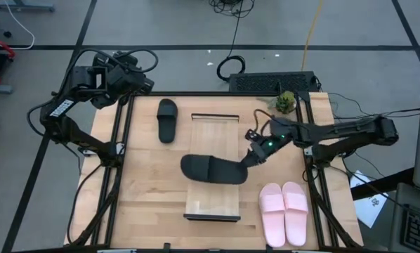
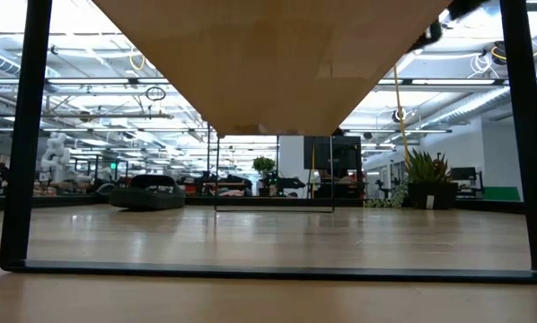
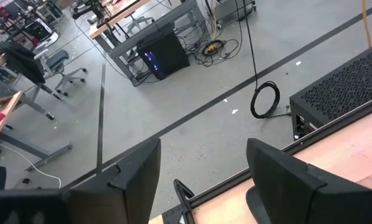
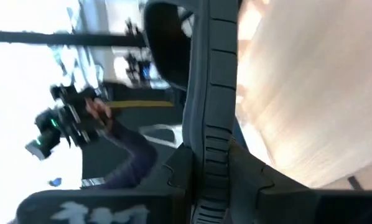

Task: Pick and place slides into the shelf
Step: Put the left black slipper on the shelf

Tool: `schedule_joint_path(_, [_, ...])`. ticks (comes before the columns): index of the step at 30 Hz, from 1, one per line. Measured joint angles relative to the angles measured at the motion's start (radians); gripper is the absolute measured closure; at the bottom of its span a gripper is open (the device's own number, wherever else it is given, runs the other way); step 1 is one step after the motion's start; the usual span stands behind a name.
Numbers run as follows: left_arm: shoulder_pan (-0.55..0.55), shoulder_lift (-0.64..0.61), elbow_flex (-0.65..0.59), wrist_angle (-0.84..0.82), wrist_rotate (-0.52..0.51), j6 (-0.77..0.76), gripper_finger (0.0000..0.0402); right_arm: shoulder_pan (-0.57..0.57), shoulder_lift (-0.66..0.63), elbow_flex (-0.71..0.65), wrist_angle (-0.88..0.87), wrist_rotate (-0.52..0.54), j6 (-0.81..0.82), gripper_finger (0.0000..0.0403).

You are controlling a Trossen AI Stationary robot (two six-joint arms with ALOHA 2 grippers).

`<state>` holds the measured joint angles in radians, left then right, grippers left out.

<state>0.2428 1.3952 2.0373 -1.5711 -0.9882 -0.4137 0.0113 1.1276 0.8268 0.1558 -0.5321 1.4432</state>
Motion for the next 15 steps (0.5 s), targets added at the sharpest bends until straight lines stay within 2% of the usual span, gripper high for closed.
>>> schedule_joint_path(5, [0.000, 0.000, 0.000, 0.000, 0.000, 0.013, 0.0160, 0.075, -0.053, -0.095, 0.082, 0.087, 0.087, 0.0353])
schedule_joint_path(15, [0.000, 0.000, 0.000, 0.000, 0.001, 0.009, 0.0160, 0.123, -0.038, -0.104, 0.080, 0.029, -0.001, 0.0353])
